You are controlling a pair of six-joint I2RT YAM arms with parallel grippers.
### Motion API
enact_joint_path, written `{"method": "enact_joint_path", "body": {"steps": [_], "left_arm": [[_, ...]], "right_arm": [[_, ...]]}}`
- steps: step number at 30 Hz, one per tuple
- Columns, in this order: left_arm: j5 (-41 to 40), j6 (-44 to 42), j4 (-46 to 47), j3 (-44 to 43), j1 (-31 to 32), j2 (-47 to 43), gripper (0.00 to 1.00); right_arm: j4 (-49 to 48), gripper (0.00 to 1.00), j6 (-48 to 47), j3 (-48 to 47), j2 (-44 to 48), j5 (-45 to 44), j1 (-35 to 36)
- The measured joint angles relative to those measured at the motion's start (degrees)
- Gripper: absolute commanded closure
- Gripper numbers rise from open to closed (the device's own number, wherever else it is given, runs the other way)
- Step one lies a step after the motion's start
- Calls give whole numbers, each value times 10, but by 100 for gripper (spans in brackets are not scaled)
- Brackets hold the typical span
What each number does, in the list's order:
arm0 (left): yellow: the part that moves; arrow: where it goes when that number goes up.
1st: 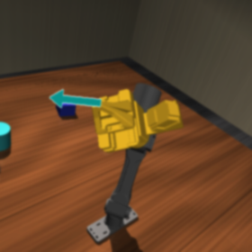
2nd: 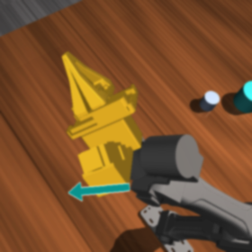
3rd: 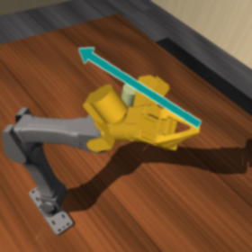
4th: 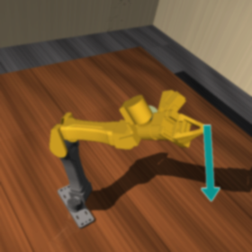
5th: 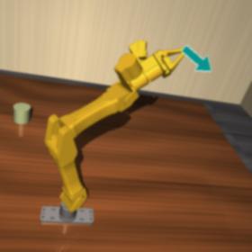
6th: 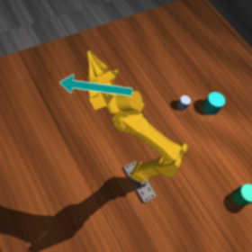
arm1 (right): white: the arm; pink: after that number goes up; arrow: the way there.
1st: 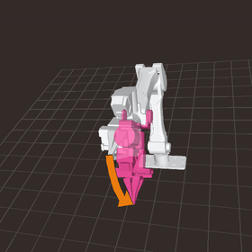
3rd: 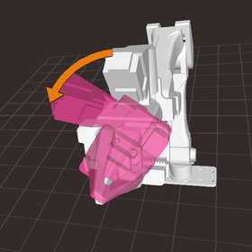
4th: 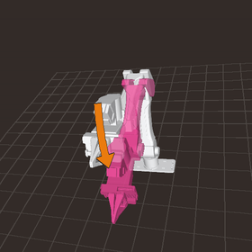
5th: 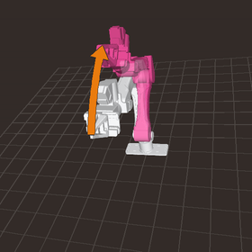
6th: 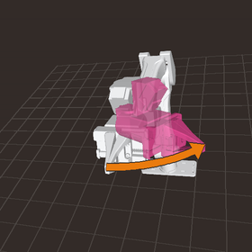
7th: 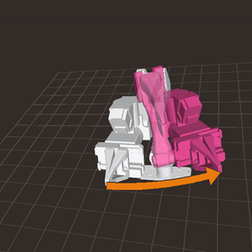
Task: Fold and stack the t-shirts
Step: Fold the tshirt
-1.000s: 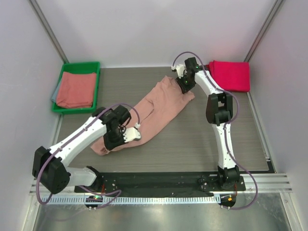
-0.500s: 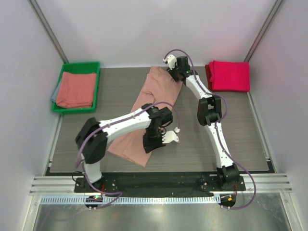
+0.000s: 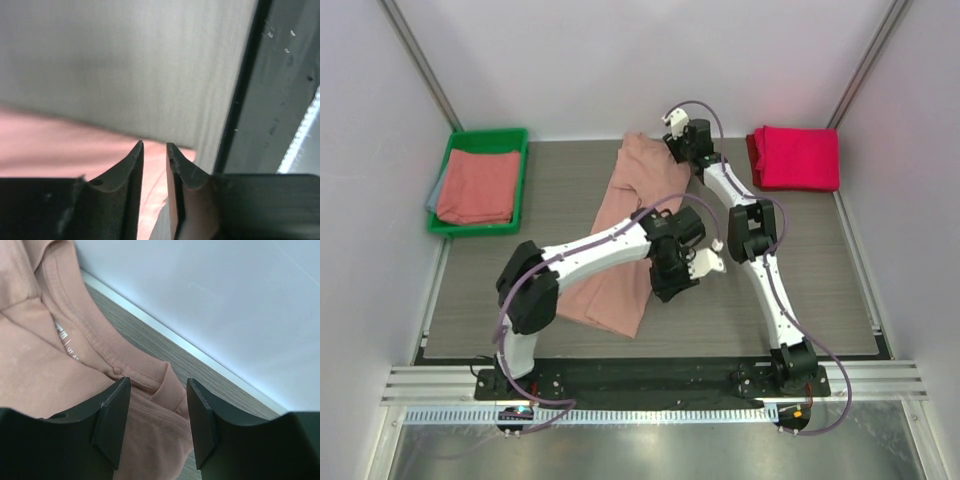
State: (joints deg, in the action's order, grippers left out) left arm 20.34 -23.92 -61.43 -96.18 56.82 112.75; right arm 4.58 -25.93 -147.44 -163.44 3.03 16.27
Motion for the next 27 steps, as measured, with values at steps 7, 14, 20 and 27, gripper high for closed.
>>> {"method": "enact_joint_path", "body": {"steps": [7, 14, 20, 27], "left_arm": [[-83, 92, 54, 10, -135, -178, 43], [-149, 211, 89, 84, -296, -294, 41], [-117, 301, 89, 176, -410, -296, 49], [-56, 342, 68, 259, -518, -250, 51]], "right_arm": [[32, 43, 110, 112, 122, -15, -12], [44, 43, 326, 474, 548, 51, -37], [-3, 43, 515, 768, 786, 181, -22], [44, 46, 643, 1013, 796, 239, 110]]}}
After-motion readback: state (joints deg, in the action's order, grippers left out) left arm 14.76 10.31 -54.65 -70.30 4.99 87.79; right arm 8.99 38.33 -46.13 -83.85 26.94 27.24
